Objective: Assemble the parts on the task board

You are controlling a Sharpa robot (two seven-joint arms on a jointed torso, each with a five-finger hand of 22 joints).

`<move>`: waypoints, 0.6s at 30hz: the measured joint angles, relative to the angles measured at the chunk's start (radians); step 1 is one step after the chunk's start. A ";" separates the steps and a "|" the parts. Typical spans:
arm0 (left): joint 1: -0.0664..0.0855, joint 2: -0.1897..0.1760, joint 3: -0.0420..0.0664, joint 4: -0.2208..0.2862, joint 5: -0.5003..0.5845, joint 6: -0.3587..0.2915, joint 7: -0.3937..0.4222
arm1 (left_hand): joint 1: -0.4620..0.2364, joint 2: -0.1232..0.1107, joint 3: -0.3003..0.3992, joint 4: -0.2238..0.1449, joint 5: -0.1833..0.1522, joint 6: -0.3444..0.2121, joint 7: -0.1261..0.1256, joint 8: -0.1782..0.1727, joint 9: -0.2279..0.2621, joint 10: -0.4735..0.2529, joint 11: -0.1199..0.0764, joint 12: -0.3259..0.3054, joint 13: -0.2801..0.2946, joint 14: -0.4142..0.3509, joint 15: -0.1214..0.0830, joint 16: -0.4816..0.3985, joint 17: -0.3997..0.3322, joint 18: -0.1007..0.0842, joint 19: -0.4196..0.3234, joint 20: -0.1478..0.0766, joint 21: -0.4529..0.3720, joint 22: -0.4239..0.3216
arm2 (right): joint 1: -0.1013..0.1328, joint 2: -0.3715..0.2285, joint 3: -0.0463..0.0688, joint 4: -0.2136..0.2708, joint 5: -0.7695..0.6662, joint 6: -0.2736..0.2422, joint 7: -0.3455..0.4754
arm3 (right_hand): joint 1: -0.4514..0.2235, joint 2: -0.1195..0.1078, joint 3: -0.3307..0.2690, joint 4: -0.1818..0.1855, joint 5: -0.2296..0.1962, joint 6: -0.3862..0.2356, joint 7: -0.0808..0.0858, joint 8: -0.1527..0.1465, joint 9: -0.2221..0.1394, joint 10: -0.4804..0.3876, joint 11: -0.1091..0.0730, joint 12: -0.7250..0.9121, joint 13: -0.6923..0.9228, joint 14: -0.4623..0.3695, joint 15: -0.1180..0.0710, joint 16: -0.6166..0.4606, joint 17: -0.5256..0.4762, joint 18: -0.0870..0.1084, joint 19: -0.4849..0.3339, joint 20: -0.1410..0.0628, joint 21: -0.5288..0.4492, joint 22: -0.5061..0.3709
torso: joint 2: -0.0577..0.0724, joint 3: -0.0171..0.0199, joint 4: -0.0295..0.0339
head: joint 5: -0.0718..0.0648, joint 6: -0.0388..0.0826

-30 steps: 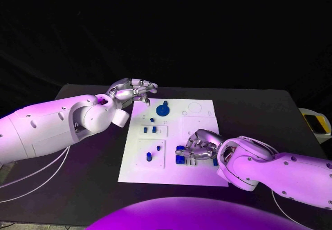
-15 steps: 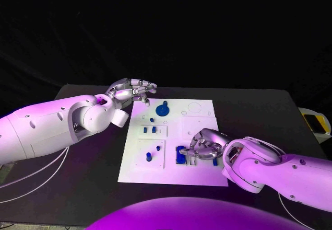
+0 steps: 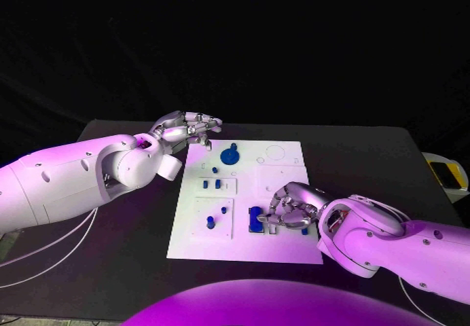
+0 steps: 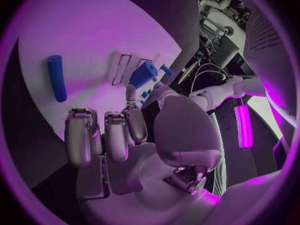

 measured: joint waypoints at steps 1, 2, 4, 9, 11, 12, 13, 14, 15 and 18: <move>0.000 0.000 0.000 0.000 0.000 0.000 0.000 | 0.000 0.000 0.000 0.000 0.000 0.000 0.000 0.000 0.000 0.000 0.000 0.000 0.000 0.000 0.000 0.000 0.000 0.000 0.000 0.000 0.000 0.000 | 0.000 0.000 0.000 0.001 -0.001 0.001 0.003 | 0.001 0.000 0.000 0.000 0.000 0.000 0.000 0.000 0.000 0.000 0.000 0.000 0.000 0.000 0.000 0.000 0.000 0.000 0.000 0.000 0.000 0.000 | 0.000 -0.0002 0.0000 | 0.000 0.000; 0.000 0.000 0.000 0.000 0.000 0.000 0.000 | 0.000 0.000 0.000 0.000 0.000 0.000 0.000 0.000 0.000 0.000 0.000 0.000 0.000 0.000 0.000 0.000 0.000 0.000 0.000 0.000 0.000 0.000 | 0.000 0.000 0.000 0.001 -0.001 0.002 0.006 | 0.004 -0.003 0.000 0.000 0.000 0.000 0.000 0.000 0.000 0.000 0.000 0.000 0.000 0.000 0.000 0.000 0.000 0.000 0.000 0.000 0.000 0.000 | 0.000 -0.0005 0.0000 | -0.001 0.000; 0.000 0.000 0.000 0.000 0.000 0.001 0.000 | 0.000 0.000 0.000 0.000 0.000 0.000 0.000 0.000 0.000 0.000 0.000 0.000 0.000 0.000 0.000 0.000 0.000 0.000 0.000 0.000 0.000 0.000 | 0.000 0.001 0.000 0.001 -0.003 0.007 0.011 | 0.018 0.001 -0.004 -0.004 0.000 0.000 0.000 0.002 0.000 0.000 0.000 0.000 0.000 0.000 0.000 0.000 0.000 0.000 0.000 0.000 0.000 0.000 | 0.000 -0.0009 0.0000 | -0.001 0.000; 0.000 0.000 0.000 0.000 0.000 0.002 -0.001 | 0.000 0.000 0.000 0.000 0.000 0.000 0.000 0.000 0.000 0.000 0.000 0.000 0.000 0.000 0.000 0.000 0.000 0.000 0.000 0.000 0.000 0.000 | -0.001 0.007 0.000 -0.003 -0.006 0.021 0.020 | 0.045 0.008 -0.007 -0.007 -0.008 0.000 0.000 0.004 -0.001 0.000 0.000 0.000 0.000 0.000 0.000 0.000 0.000 0.000 0.000 0.000 0.000 0.000 | 0.000 -0.0014 0.0005 | -0.002 0.000; 0.000 0.001 0.000 0.000 0.000 0.002 -0.002 | 0.000 0.000 0.000 0.000 0.000 0.000 0.000 0.000 0.000 0.000 0.000 0.000 0.000 0.000 0.000 0.000 0.000 0.000 0.000 0.000 0.000 0.000 | -0.001 0.011 0.000 -0.006 -0.008 0.026 0.023 | 0.056 0.013 -0.007 -0.007 -0.008 0.000 0.000 0.008 -0.001 0.000 0.000 0.000 0.000 0.000 0.000 0.000 0.000 0.000 0.000 0.000 0.000 0.000 | 0.000 -0.0015 0.0005 | -0.001 0.000; 0.000 0.001 0.000 0.000 0.000 0.002 -0.002 | 0.000 0.000 0.000 0.000 0.000 0.000 0.000 0.000 0.000 0.000 0.000 0.000 0.000 0.000 0.000 0.000 0.000 0.000 0.000 0.000 0.000 0.000 | -0.001 0.013 0.000 -0.007 -0.009 0.029 0.024 | 0.059 0.010 -0.006 -0.008 -0.008 0.000 0.000 0.008 -0.001 0.000 0.000 0.000 0.000 0.000 0.000 0.000 0.001 0.000 0.000 0.000 0.000 0.000 | 0.000 -0.0015 0.0007 | 0.000 0.000; 0.000 0.001 0.000 0.000 0.000 0.002 -0.002 | 0.000 0.000 0.000 0.000 0.000 0.000 0.000 0.000 0.000 0.000 0.000 0.000 0.000 0.000 0.000 0.000 0.000 0.000 0.000 0.000 0.000 0.000 | -0.001 0.015 0.000 -0.009 -0.011 0.031 0.024 | 0.063 0.015 -0.003 -0.011 -0.008 0.000 0.000 0.008 -0.001 0.000 0.000 0.000 0.000 0.000 0.000 0.000 0.001 0.000 0.000 0.000 0.000 0.000 | 0.000 -0.0016 0.0010 | 0.000 0.000; 0.000 0.001 0.000 0.000 0.000 0.002 -0.002 | 0.000 0.000 0.000 0.000 0.000 0.000 0.000 0.000 0.000 0.000 0.000 0.000 0.000 0.000 0.000 0.000 0.000 0.000 0.000 0.000 0.000 0.000 | -0.001 0.017 0.000 -0.010 -0.012 0.034 0.025 | 0.071 0.014 -0.002 -0.015 -0.008 0.000 0.000 0.008 -0.001 0.006 0.002 0.003 0.000 0.000 0.000 0.000 0.001 0.000 0.000 0.000 0.000 0.000 | 0.000 -0.0016 0.0011 | 0.001 0.000; 0.000 0.001 0.000 0.000 0.000 0.002 -0.002 | 0.000 0.000 0.000 0.000 0.000 0.000 0.000 0.000 0.000 0.000 0.000 0.000 0.000 0.000 0.000 0.000 0.000 0.000 0.000 0.000 0.000 0.000 | -0.001 0.019 0.000 -0.011 -0.013 0.037 0.026 | 0.074 0.011 -0.003 -0.017 -0.008 0.000 0.000 0.008 -0.001 0.007 0.000 0.005 0.000 0.000 0.000 0.000 0.001 0.000 0.000 0.000 0.000 0.000 | 0.000 -0.0015 0.0011 | 0.001 0.000; 0.000 0.000 0.000 0.000 0.000 0.002 -0.002 | 0.000 0.000 0.000 0.000 0.000 0.000 0.000 0.000 0.000 0.000 0.000 0.000 0.000 0.000 0.000 0.000 0.000 0.000 0.000 0.000 0.000 0.000 | -0.001 0.023 0.000 -0.012 -0.016 0.044 0.027 | 0.077 0.010 -0.004 -0.018 -0.008 0.000 0.000 0.011 -0.002 0.007 0.000 0.005 0.000 -0.004 -0.004 0.000 0.001 0.000 0.000 0.000 0.000 0.000 | 0.001 -0.0016 0.0011 | 0.002 0.000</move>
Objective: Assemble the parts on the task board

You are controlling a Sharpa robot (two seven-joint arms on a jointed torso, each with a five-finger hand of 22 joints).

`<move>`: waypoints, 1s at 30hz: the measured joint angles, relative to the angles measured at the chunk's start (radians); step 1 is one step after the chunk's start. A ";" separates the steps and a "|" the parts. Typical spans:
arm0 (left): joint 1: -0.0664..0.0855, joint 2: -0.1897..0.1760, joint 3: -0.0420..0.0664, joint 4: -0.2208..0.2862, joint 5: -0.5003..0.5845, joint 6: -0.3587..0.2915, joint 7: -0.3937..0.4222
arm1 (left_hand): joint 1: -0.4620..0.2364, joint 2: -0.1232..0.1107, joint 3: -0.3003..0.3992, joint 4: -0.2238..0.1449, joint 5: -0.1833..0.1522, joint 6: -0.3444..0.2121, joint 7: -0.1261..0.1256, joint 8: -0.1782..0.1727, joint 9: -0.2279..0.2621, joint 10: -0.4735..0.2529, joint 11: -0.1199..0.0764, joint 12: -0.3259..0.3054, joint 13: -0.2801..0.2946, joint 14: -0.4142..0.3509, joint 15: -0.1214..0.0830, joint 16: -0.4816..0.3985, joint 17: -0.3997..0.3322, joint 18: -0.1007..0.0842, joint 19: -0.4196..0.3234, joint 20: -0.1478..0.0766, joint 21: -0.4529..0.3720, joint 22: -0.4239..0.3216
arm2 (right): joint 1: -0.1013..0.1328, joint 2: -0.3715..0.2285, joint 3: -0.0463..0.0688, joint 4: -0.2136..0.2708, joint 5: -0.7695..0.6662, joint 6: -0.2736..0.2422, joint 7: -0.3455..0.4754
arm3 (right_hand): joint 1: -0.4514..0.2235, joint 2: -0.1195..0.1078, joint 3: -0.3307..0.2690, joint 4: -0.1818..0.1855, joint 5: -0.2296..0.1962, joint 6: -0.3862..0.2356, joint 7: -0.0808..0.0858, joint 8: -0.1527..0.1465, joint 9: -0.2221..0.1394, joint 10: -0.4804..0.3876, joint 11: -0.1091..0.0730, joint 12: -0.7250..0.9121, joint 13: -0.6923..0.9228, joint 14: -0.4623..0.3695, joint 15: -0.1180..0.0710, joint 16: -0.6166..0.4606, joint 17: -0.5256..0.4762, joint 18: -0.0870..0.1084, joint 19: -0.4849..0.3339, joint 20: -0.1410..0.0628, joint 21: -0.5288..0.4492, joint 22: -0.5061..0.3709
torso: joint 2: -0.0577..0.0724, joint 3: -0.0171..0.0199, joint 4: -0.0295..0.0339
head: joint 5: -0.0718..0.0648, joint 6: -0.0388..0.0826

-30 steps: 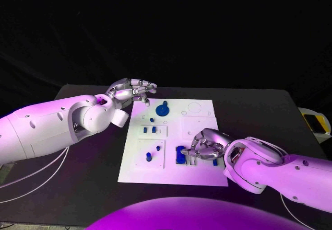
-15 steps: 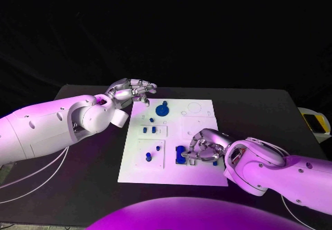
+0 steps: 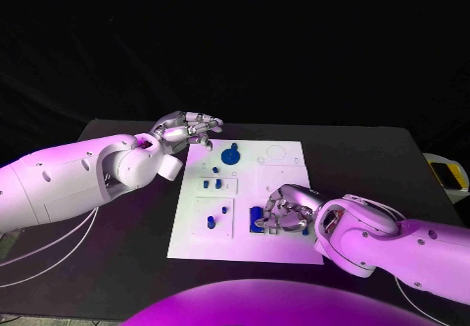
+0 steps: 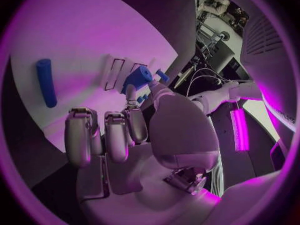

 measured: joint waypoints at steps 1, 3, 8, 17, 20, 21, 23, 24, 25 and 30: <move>0.000 0.000 0.000 0.000 0.000 0.000 0.000 | 0.000 0.000 0.000 0.000 0.000 0.000 0.000 0.000 0.000 0.000 0.000 0.000 0.000 0.000 0.000 0.000 0.000 0.000 0.000 0.000 0.000 0.000 | 0.000 0.001 0.000 -0.001 -0.001 0.003 0.000 | 0.006 0.000 0.000 0.000 0.000 0.000 0.000 0.001 -0.001 0.000 0.000 0.000 0.000 0.000 0.000 0.000 0.000 0.000 0.000 0.000 0.000 0.000 | 0.000 0.0000 0.0000 | 0.000 0.000; 0.000 0.000 0.000 0.000 0.000 0.000 0.000 | 0.000 0.000 0.000 0.000 0.000 0.000 0.000 0.000 0.000 0.000 0.000 0.000 0.000 0.000 0.000 0.000 0.000 0.000 0.000 0.000 0.000 0.000 | 0.000 0.001 0.000 -0.001 -0.003 0.007 0.000 | 0.008 0.003 0.002 -0.002 0.000 0.000 0.000 0.001 -0.001 0.000 0.000 0.000 0.000 0.000 0.000 0.000 0.000 0.000 0.000 0.000 0.003 0.000 | 0.000 0.0000 0.0000 | 0.000 0.000; 0.000 -0.001 0.000 0.000 0.000 0.000 -0.001 | 0.000 0.000 0.000 0.000 0.000 0.000 0.000 0.000 0.000 0.000 0.000 0.000 0.000 0.000 0.000 0.000 0.000 0.000 0.000 0.000 0.000 0.000 | 0.000 0.001 0.000 -0.005 -0.010 0.014 0.000 | 0.012 -0.001 0.003 -0.003 0.000 0.000 0.000 0.001 -0.001 0.004 -0.004 0.004 0.000 0.000 0.000 0.000 0.000 0.000 0.000 0.000 0.005 0.000 | 0.000 0.0001 -0.0004 | 0.002 0.000; 0.000 -0.001 0.000 0.000 0.000 0.000 -0.001 | 0.000 0.000 0.000 0.000 0.000 0.000 0.000 0.000 0.000 0.000 0.000 0.000 0.000 0.000 0.000 0.000 0.000 0.000 0.000 0.000 -0.004 -0.001 | 0.000 0.003 0.000 -0.020 -0.032 0.015 -0.009 | 0.026 0.013 0.011 -0.011 0.000 0.007 -0.007 0.008 -0.001 0.011 -0.004 0.010 0.000 0.004 -0.004 0.000 0.000 0.000 0.000 0.000 0.008 0.000 | 0.000 0.0005 -0.0009 | 0.002 0.000; 0.000 -0.001 0.000 0.000 0.000 0.000 -0.002 | 0.000 0.000 0.000 0.000 0.000 0.000 0.000 0.000 0.000 0.000 0.000 0.000 -0.001 0.000 0.000 0.000 0.000 0.000 0.000 0.000 -0.004 -0.001 | 0.000 0.003 0.000 -0.022 -0.039 0.013 -0.012 | 0.026 0.013 0.011 -0.011 0.000 0.007 -0.007 0.008 -0.001 0.011 -0.004 0.015 0.000 0.004 -0.004 0.000 0.000 0.000 0.000 0.000 0.008 0.000 | 0.000 0.0009 -0.0009 | 0.002 0.000; 0.000 -0.001 0.000 0.000 0.000 0.000 -0.002 | 0.000 0.000 0.000 0.000 0.000 0.000 0.000 0.000 0.000 0.000 0.000 0.000 -0.001 0.000 0.000 0.000 0.000 0.000 0.000 0.000 -0.004 -0.001 | 0.000 0.003 0.000 -0.022 -0.041 0.013 -0.013 | 0.026 0.013 0.011 -0.011 0.000 0.007 -0.007 0.008 -0.001 0.014 -0.007 0.015 0.000 0.004 -0.004 0.000 0.000 0.000 0.000 0.000 0.008 0.000 | 0.000 0.0009 -0.0009 | 0.002 0.000; 0.000 -0.002 0.000 0.000 0.000 0.000 -0.002 | 0.000 0.000 0.000 0.000 0.000 0.000 0.000 0.000 0.000 0.000 0.000 0.000 -0.001 0.000 0.000 0.000 0.000 0.000 0.000 0.000 -0.004 -0.001 | 0.000 0.003 0.000 -0.023 -0.043 0.012 -0.014 | 0.026 0.013 0.011 -0.011 0.000 0.007 -0.007 0.008 -0.001 0.014 -0.007 0.015 0.000 0.004 -0.004 0.000 0.000 0.000 0.000 0.000 0.008 0.000 | 0.000 0.0009 -0.0009 | 0.002 0.000; 0.000 -0.002 0.000 0.000 0.000 0.000 -0.002 | 0.000 0.000 0.000 0.000 0.000 0.000 0.000 0.000 0.000 0.000 0.000 0.000 -0.001 0.000 0.000 0.000 0.000 0.000 0.000 0.000 -0.004 -0.001 | 0.000 0.003 0.000 -0.023 -0.044 0.012 -0.014 | 0.026 0.013 0.011 -0.011 0.000 0.007 -0.007 0.008 0.000 0.014 -0.007 0.015 0.000 0.004 -0.004 0.000 0.000 0.000 0.002 -0.002 0.008 0.000 | 0.000 0.0009 -0.0009 | 0.002 0.000; 0.000 -0.002 0.000 0.000 0.000 0.000 -0.002 | 0.000 0.000 0.000 0.000 0.000 0.000 0.000 0.000 0.000 0.000 0.000 0.000 -0.001 0.000 0.000 0.000 0.000 0.000 0.000 0.000 -0.004 -0.001 | 0.000 0.003 0.000 -0.023 -0.045 0.012 -0.014 | 0.026 0.013 0.011 -0.011 0.000 0.007 -0.007 0.008 -0.001 0.014 -0.007 0.015 0.000 0.004 -0.004 0.000 0.000 0.000 0.003 -0.003 0.008 0.000 | 0.000 0.0009 -0.0009 | 0.002 0.000; 0.000 -0.002 0.000 0.000 0.000 0.001 -0.002 | 0.000 0.000 0.000 0.000 0.000 0.000 0.000 0.000 0.000 0.000 0.000 0.000 -0.001 0.000 0.000 0.000 0.000 0.000 0.000 0.000 -0.004 -0.001 | 0.000 -0.001 0.000 -0.021 -0.048 0.011 -0.014 | 0.026 0.013 0.011 -0.011 0.000 0.007 -0.007 0.008 -0.001 0.014 -0.007 0.015 0.000 0.004 -0.004 0.000 0.000 0.000 0.000 -0.007 0.008 0.000 | 0.000 0.0006 -0.0007 | 0.001 0.000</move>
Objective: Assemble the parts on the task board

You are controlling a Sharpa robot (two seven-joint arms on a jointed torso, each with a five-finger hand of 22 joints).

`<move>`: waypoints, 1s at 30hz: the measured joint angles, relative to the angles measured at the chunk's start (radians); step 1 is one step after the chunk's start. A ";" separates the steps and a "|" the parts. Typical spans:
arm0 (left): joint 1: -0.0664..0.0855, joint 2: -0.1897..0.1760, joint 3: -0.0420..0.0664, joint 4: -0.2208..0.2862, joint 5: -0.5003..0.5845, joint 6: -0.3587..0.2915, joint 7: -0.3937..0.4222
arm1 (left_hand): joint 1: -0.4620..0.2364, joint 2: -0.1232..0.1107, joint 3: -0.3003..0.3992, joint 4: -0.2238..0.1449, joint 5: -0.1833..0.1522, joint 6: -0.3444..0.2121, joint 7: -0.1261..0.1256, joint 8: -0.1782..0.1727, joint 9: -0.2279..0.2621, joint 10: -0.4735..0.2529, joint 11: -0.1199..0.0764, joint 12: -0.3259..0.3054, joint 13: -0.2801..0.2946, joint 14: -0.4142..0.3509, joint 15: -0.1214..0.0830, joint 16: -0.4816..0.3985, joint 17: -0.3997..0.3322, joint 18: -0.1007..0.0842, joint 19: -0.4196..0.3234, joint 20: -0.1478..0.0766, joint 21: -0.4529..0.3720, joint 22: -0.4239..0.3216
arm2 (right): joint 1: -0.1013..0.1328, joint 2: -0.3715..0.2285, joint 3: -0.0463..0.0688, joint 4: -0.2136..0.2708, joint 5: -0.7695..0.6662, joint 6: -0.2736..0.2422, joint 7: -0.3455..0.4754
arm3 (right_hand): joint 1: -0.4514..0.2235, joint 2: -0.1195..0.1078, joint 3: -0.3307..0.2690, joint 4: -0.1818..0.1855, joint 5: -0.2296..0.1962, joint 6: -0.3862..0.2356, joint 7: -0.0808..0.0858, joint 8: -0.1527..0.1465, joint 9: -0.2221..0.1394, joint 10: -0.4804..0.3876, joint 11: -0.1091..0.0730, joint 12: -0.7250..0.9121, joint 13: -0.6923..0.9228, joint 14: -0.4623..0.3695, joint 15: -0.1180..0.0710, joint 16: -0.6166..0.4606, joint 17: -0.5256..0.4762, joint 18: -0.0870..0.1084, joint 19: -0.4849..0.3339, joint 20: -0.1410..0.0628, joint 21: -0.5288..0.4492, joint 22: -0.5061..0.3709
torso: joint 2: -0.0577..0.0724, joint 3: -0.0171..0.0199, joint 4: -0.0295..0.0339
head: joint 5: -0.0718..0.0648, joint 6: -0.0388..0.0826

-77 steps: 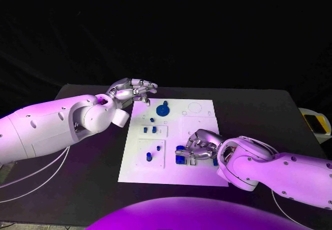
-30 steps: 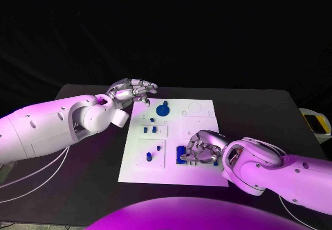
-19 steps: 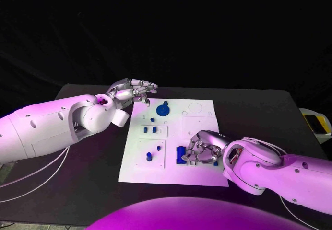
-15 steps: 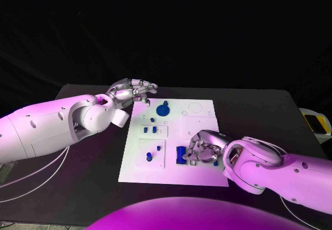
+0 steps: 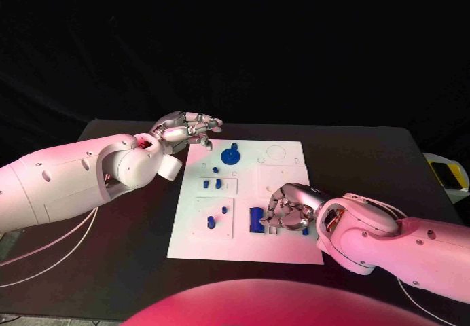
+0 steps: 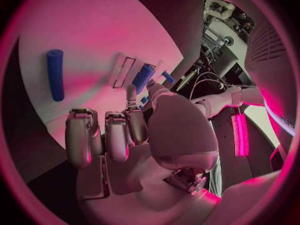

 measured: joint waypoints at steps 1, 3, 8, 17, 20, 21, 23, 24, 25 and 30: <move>0.000 0.000 0.000 0.000 0.000 0.000 0.000 | 0.000 0.000 0.000 0.000 0.000 0.000 0.000 0.000 0.000 0.000 0.000 0.000 0.000 0.000 0.000 0.000 0.000 0.000 0.000 0.000 0.000 0.000 | 0.000 -0.002 0.000 0.001 -0.001 -0.001 0.000 | 0.000 0.000 0.000 0.000 0.000 0.000 0.000 0.000 0.000 0.000 0.000 0.000 0.000 0.000 0.000 0.000 0.000 0.000 0.000 0.000 0.000 0.000 | 0.000 -0.0001 0.0000 | 0.000 0.000; 0.000 -0.001 0.000 0.000 0.000 0.000 0.000 | 0.000 0.000 0.000 0.000 0.000 0.000 0.000 0.000 0.000 0.000 0.000 0.000 0.000 0.000 0.000 0.000 0.000 0.000 0.000 0.000 0.000 0.000 | 0.000 -0.008 0.000 0.004 -0.002 -0.003 0.001 | 0.000 0.000 0.000 0.000 0.000 0.000 0.000 0.000 0.000 0.000 0.000 0.000 0.000 0.000 0.000 0.000 0.000 0.000 0.000 0.000 0.000 0.000 | 0.000 -0.0002 0.0000 | 0.000 0.000; 0.000 -0.002 0.000 0.000 0.000 0.000 0.000 | 0.000 0.000 0.000 0.000 0.000 0.000 0.000 0.000 0.000 0.000 0.000 0.000 0.000 0.000 0.000 0.000 0.000 0.000 0.000 0.000 0.000 0.000 | 0.000 -0.024 0.000 0.016 -0.003 -0.011 0.004 | 0.002 -0.002 0.000 0.000 0.000 0.000 0.000 0.001 0.000 0.003 0.003 0.000 0.000 0.000 0.000 0.000 0.000 0.000 0.000 0.000 0.004 0.000 | 0.000 -0.0001 0.0000 | 0.000 0.000; 0.000 -0.004 0.000 0.001 0.000 0.000 0.000 | 0.000 0.000 0.000 0.000 0.000 0.000 0.000 0.000 0.000 0.000 0.000 0.000 0.000 0.000 0.000 0.000 0.000 0.000 0.000 0.000 0.000 -0.001 | 0.006 -0.123 0.001 0.043 -0.001 -0.058 0.012 | 0.041 -0.015 0.017 -0.017 0.000 -0.028 0.006 -0.006 -0.003 -0.020 0.009 -0.033 0.000 0.000 0.000 -0.006 0.000 0.000 0.000 0.000 -0.008 0.000 | -0.001 -0.0001 -0.0002 | -0.005 0.000; 0.000 -0.006 0.000 0.002 0.000 0.000 0.000 | 0.000 0.000 0.000 0.000 0.000 0.000 0.000 0.000 0.000 0.000 0.000 0.000 0.000 0.000 0.000 0.000 0.000 0.000 0.000 0.000 0.000 -0.001 | 0.012 -0.171 0.001 0.049 0.001 -0.074 0.013 | 0.041 -0.015 0.017 -0.017 0.000 -0.033 0.008 -0.009 -0.003 -0.022 0.011 -0.039 0.000 0.000 0.000 -0.006 0.000 0.000 0.000 0.000 -0.008 0.000 | -0.001 -0.0012 -0.0001 | -0.010 0.000; 0.000 -0.006 0.000 0.002 0.000 0.000 0.000 | 0.000 0.000 0.000 0.000 0.000 0.000 0.000 0.000 0.000 0.000 0.000 0.000 0.000 0.000 0.000 0.000 0.000 0.000 0.000 0.000 0.000 -0.001 | 0.012 -0.180 0.001 0.050 0.001 -0.077 0.013 | 0.041 -0.015 0.017 -0.017 0.000 -0.033 0.008 -0.009 -0.003 -0.022 0.011 -0.039 0.000 0.000 0.000 -0.006 0.000 0.000 0.000 0.000 -0.008 0.000 | -0.001 -0.0014 -0.0002 | -0.011 0.000; 0.000 -0.006 0.000 0.003 0.000 0.000 0.000 | 0.000 0.000 0.000 0.000 0.000 0.000 0.000 0.000 0.000 0.000 0.000 0.000 0.000 0.000 0.000 0.000 0.000 0.000 0.000 0.000 0.000 -0.001 | 0.010 -0.204 0.001 0.051 0.002 -0.084 0.013 | 0.041 -0.015 0.017 -0.017 0.000 -0.039 0.014 -0.016 -0.003 -0.025 0.014 -0.040 0.000 0.000 0.000 -0.006 0.000 0.000 0.000 0.000 -0.008 0.001 | -0.001 -0.0014 -0.0006 | -0.013 0.000; 0.000 -0.006 0.000 0.003 0.000 0.000 0.000 | 0.000 0.000 0.000 0.000 0.000 0.000 0.000 0.000 0.000 0.000 0.000 0.000 0.000 0.000 0.000 0.000 0.000 0.000 0.000 0.000 0.000 -0.001 | 0.008 -0.215 0.001 0.053 0.001 -0.087 0.013 | 0.041 -0.015 0.017 -0.017 0.000 -0.040 0.015 -0.017 -0.003 -0.025 0.014 -0.040 0.000 0.000 0.000 -0.006 0.000 0.000 0.000 0.000 -0.008 0.001 | -0.001 -0.0015 -0.0007 | -0.013 0.000; 0.000 -0.006 0.000 0.003 0.000 0.000 0.000 | 0.000 0.000 0.000 0.000 0.000 0.000 0.000 0.000 0.000 0.000 0.000 0.000 0.000 0.000 0.000 0.000 0.000 0.000 0.000 0.000 0.000 -0.001 | 0.003 -0.229 0.001 0.056 0.001 -0.090 0.013 | 0.041 -0.015 0.017 -0.017 0.000 -0.042 0.017 -0.021 -0.004 -0.025 0.014 -0.040 0.000 0.000 0.000 -0.006 0.000 0.000 0.000 0.000 -0.008 0.001 | -0.001 -0.0014 -0.0012 | -0.014 0.000; 0.000 -0.006 0.000 0.003 0.000 0.000 0.000 | 0.000 0.000 0.000 0.000 0.000 0.000 0.000 0.000 0.000 0.000 0.000 0.000 0.000 0.000 0.000 0.000 0.000 0.000 0.000 0.000 0.000 -0.001 | -0.023 -0.261 -0.002 0.063 -0.010 -0.096 0.007 | 0.041 -0.015 0.014 -0.014 -0.002 -0.042 0.017 -0.021 -0.004 -0.029 0.018 -0.044 0.000 0.000 0.000 -0.006 0.000 0.000 0.000 0.000 -0.008 0.001 | -0.002 -0.0007 -0.0045 | -0.016 0.000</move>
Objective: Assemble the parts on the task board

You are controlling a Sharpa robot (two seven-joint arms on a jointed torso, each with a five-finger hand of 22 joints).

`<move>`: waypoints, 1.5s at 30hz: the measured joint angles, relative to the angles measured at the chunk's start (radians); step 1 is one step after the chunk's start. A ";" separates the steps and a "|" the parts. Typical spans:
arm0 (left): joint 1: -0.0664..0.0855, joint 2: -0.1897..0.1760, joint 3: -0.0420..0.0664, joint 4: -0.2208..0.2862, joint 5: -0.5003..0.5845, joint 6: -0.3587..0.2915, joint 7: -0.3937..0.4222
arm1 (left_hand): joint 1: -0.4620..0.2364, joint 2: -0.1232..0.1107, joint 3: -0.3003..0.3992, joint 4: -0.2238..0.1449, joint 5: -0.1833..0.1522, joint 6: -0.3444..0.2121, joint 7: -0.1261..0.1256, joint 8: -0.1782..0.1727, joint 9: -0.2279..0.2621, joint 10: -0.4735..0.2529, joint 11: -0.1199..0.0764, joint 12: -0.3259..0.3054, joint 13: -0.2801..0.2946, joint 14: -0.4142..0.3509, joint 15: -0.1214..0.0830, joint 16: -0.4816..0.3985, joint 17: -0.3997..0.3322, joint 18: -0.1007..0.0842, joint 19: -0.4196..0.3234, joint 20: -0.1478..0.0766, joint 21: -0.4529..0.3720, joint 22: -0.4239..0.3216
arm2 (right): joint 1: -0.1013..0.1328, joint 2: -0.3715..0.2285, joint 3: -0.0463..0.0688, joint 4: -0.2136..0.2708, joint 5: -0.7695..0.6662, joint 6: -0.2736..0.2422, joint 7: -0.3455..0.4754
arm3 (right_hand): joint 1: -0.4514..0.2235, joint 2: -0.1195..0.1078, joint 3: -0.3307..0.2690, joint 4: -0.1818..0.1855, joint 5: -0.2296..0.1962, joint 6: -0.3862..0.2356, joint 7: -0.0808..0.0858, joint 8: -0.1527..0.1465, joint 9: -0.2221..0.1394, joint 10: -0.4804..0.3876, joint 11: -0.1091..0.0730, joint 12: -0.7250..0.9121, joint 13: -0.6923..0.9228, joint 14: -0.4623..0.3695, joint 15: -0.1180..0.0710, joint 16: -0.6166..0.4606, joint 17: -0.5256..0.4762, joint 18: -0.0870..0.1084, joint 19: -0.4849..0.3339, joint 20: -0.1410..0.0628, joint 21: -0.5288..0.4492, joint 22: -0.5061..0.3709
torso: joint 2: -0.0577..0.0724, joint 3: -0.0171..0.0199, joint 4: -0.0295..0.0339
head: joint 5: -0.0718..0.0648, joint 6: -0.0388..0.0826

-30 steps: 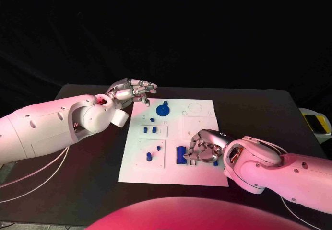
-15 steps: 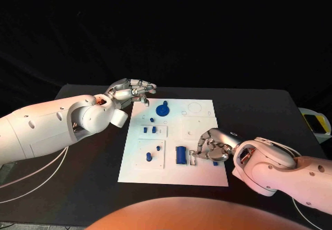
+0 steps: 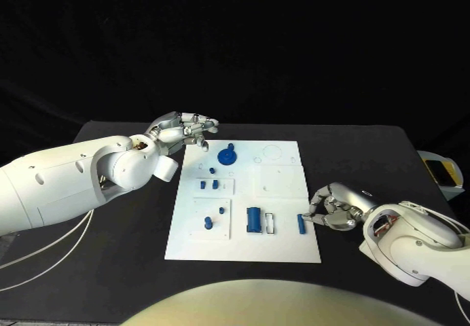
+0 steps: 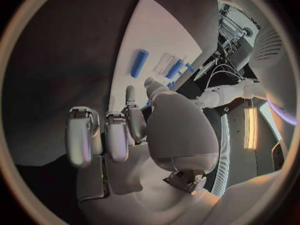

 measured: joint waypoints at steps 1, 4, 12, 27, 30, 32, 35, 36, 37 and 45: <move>0.000 0.000 0.000 0.000 0.000 0.000 0.000 | 0.000 0.000 0.000 0.000 0.000 0.000 0.000 0.000 0.000 0.000 0.000 0.000 0.000 0.000 0.000 0.000 0.000 0.000 0.000 0.000 0.000 0.000 | -0.004 -0.003 0.000 0.001 -0.003 0.000 -0.001 | -0.003 -0.003 -0.002 0.002 -0.002 0.000 0.000 0.000 0.000 0.000 0.000 0.000 0.000 0.000 0.000 0.000 0.000 0.000 0.000 0.000 0.000 0.000 | 0.000 0.0001 -0.0006 | -0.001 0.000; 0.000 0.000 0.000 0.000 0.000 0.000 0.000 | 0.000 0.000 0.000 0.000 0.000 0.000 0.000 0.000 0.000 0.000 0.000 0.000 0.000 0.000 0.000 0.000 0.000 0.000 0.000 0.000 0.000 0.000 | -0.016 -0.007 -0.001 0.000 -0.014 -0.001 -0.007 | -0.008 -0.008 -0.004 0.004 -0.002 0.000 0.000 0.000 0.000 0.000 0.000 -0.004 0.000 0.000 0.000 0.000 0.000 0.000 0.000 0.000 0.000 0.000 | -0.001 0.0006 -0.0013 | -0.001 0.000; 0.000 0.000 0.000 -0.001 0.000 0.000 0.000 | 0.000 0.000 0.000 0.000 0.000 0.000 0.000 0.000 0.000 0.000 0.000 0.000 0.000 0.000 0.000 0.000 0.000 0.000 0.000 0.000 0.000 0.000 | -0.038 0.013 -0.002 -0.016 -0.041 -0.002 -0.021 | -0.013 -0.013 -0.013 0.013 -0.007 0.000 0.000 0.000 0.002 0.000 0.000 -0.004 0.000 0.000 0.000 0.000 0.000 0.000 0.000 0.000 0.000 0.000 | 0.000 0.0012 0.0000 | -0.002 0.000; 0.000 -0.004 0.000 0.000 0.000 0.000 0.000 | 0.000 0.000 -0.003 0.003 0.000 0.000 0.000 0.000 0.000 0.000 0.000 0.000 0.000 0.000 0.000 0.000 -0.001 0.000 0.000 0.000 0.000 -0.001 | -0.059 0.054 -0.001 -0.027 -0.059 -0.011 -0.030 | -0.018 -0.008 -0.013 0.013 -0.007 0.003 -0.003 0.000 0.003 0.000 0.000 -0.004 0.000 0.000 0.000 0.000 0.001 0.000 0.000 0.000 -0.004 0.000 | 0.000 0.0012 -0.0009 | 0.003 0.000; 0.000 -0.004 0.000 0.000 0.000 0.000 -0.001 | 0.000 0.000 -0.003 0.003 0.000 0.000 0.000 0.000 0.000 0.000 0.000 0.000 0.000 0.000 0.000 0.000 -0.001 0.000 0.000 0.000 0.000 -0.001 | -0.060 0.064 -0.001 -0.029 -0.060 -0.012 -0.031 | -0.018 -0.008 -0.015 0.015 -0.007 0.006 -0.005 0.000 0.004 0.000 0.000 -0.004 0.000 0.000 0.000 0.000 0.001 0.000 0.000 0.000 -0.005 0.000 | 0.000 0.0010 -0.0009 | 0.002 0.000; 0.000 -0.004 0.000 0.000 0.000 0.000 -0.001 | 0.000 0.000 -0.003 0.003 0.000 0.000 0.000 0.000 0.000 0.000 0.000 0.000 0.000 0.000 0.000 0.000 -0.001 0.000 0.000 0.000 0.000 -0.001 | -0.060 0.070 -0.001 -0.032 -0.061 -0.012 -0.032 | -0.018 -0.008 -0.016 0.016 -0.007 0.006 -0.006 0.001 0.006 0.000 0.000 -0.004 0.000 0.000 0.000 0.000 0.001 0.000 0.000 0.000 -0.005 0.000 | 0.000 0.0009 -0.0009 | 0.001 0.000; 0.000 -0.003 0.000 0.000 0.000 0.000 -0.001 | 0.000 0.000 -0.003 0.003 0.000 0.000 0.000 0.000 0.000 0.000 0.000 0.000 0.000 0.000 0.000 0.000 -0.001 0.000 0.000 0.000 0.000 -0.001 | -0.061 0.084 -0.001 -0.037 -0.064 -0.011 -0.033 | -0.018 -0.008 -0.014 0.014 -0.007 0.009 -0.009 0.002 0.007 0.000 0.000 -0.004 0.000 0.000 0.000 0.000 0.001 0.000 0.000 0.000 -0.005 0.000 | 0.000 0.0008 -0.0008 | 0.001 0.000; 0.000 -0.003 0.000 0.000 0.000 0.000 -0.002 | 0.000 0.000 -0.003 0.003 0.000 0.000 0.000 0.000 0.000 0.000 0.000 0.000 0.000 0.000 0.000 0.000 -0.001 0.000 0.000 0.000 0.000 -0.001 | -0.061 0.089 -0.001 -0.040 -0.066 -0.011 -0.033 | -0.013 -0.004 -0.008 0.008 -0.007 0.009 -0.009 0.002 0.010 0.000 0.000 -0.004 0.000 0.000 0.000 0.000 0.001 0.000 0.000 0.000 -0.005 0.000 | 0.000 0.0008 -0.0007 | 0.000 0.000; 0.000 -0.003 0.000 0.000 0.000 0.000 -0.002 | 0.000 0.000 -0.003 0.003 0.000 0.000 0.000 0.000 0.000 0.000 0.000 0.000 0.000 0.000 0.000 0.000 -0.001 0.000 0.000 0.000 0.000 -0.001 | -0.062 0.092 0.000 -0.042 -0.068 -0.010 -0.033 | 0.003 -0.001 -0.001 0.001 -0.007 0.009 -0.009 0.002 0.012 0.000 0.000 -0.006 0.000 0.000 0.000 0.000 0.001 0.000 0.000 0.000 -0.005 0.000 | 0.000 0.0007 -0.0007 | 0.000 0.000; 0.000 -0.004 0.000 0.001 0.000 0.000 -0.003 | 0.000 0.000 -0.003 0.003 0.000 0.000 0.000 0.000 0.000 0.000 0.000 0.000 0.000 0.000 0.000 0.000 -0.001 0.000 0.004 -0.004 -0.004 -0.001 | -0.064 0.118 0.006 -0.058 -0.120 0.018 -0.032 | 0.091 -0.022 0.077 -0.074 -0.025 0.027 -0.015 -0.018 0.015 -0.005 -0.005 -0.014 0.000 0.000 0.000 -0.006 0.000 0.000 0.000 0.000 -0.010 -0.001 | 0.000 0.0005 0.0005 | 0.002 0.000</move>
